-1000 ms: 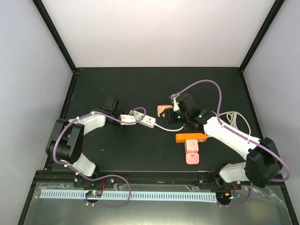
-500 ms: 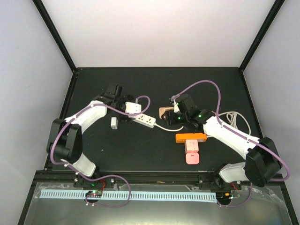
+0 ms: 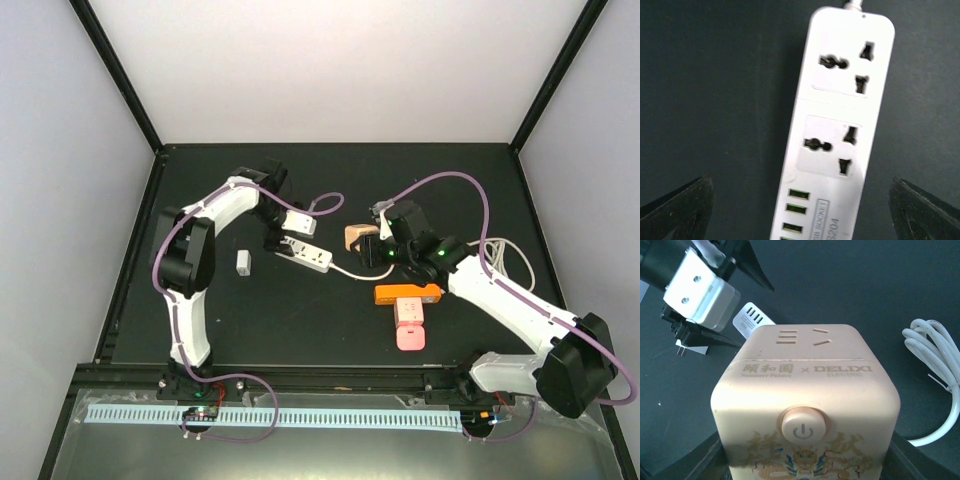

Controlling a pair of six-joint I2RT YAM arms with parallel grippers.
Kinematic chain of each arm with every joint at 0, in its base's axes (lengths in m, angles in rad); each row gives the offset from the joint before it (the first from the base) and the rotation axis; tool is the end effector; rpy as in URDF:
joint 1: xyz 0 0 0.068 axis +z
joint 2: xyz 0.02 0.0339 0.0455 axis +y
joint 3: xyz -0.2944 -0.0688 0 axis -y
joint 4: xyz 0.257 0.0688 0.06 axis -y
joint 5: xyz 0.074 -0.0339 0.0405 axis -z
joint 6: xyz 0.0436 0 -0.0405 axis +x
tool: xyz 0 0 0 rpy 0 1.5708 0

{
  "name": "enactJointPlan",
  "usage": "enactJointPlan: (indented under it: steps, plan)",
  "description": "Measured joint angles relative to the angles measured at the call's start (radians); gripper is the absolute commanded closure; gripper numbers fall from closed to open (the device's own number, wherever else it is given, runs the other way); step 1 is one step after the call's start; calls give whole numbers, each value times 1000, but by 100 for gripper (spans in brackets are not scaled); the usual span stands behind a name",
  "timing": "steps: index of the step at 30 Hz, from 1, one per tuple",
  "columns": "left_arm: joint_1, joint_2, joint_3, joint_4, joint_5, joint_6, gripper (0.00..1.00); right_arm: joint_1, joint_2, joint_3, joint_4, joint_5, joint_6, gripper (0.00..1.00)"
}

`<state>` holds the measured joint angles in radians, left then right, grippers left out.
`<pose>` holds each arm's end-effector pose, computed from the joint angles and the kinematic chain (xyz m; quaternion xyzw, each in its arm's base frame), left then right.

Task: Insert the plug

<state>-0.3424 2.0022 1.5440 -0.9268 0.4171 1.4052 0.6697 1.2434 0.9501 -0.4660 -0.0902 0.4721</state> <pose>0.3908 -0.1580 0.2092 0.7593 0.6106 -0.1317 0.1827 0.2123 0.1731 0.2946 -0.1082 0.9116 0.2479 0.3094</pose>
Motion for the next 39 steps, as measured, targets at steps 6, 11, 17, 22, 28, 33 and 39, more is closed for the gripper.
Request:
enactJointPlan:
  steps: [6, 11, 17, 22, 28, 33, 39]
  plan:
    - [0, 60, 12, -90, -48, 26, 10, 0, -8, 0, -6, 2, 0, 99]
    - [0, 69, -5, -92, -84, 14, 17, 0, -9, 0, -11, 2, 0, 99]
    - [0, 6, -163, -55, -102, -3, 18, 0, -8, 3, -40, -3, 0, 99]
    - [0, -118, -315, -70, -80, -6, 17, 0, 2, 22, -73, -40, -2, 99]
    - [0, -252, -425, -133, 13, 11, 16, 2, 35, 67, -139, -108, -8, 99]
    - [0, -282, -480, -167, 89, 47, 17, 43, 113, 146, -244, -126, -14, 99]
    - [24, -333, -500, -206, 163, 81, 1, 174, 290, 347, -428, -132, 3, 99]
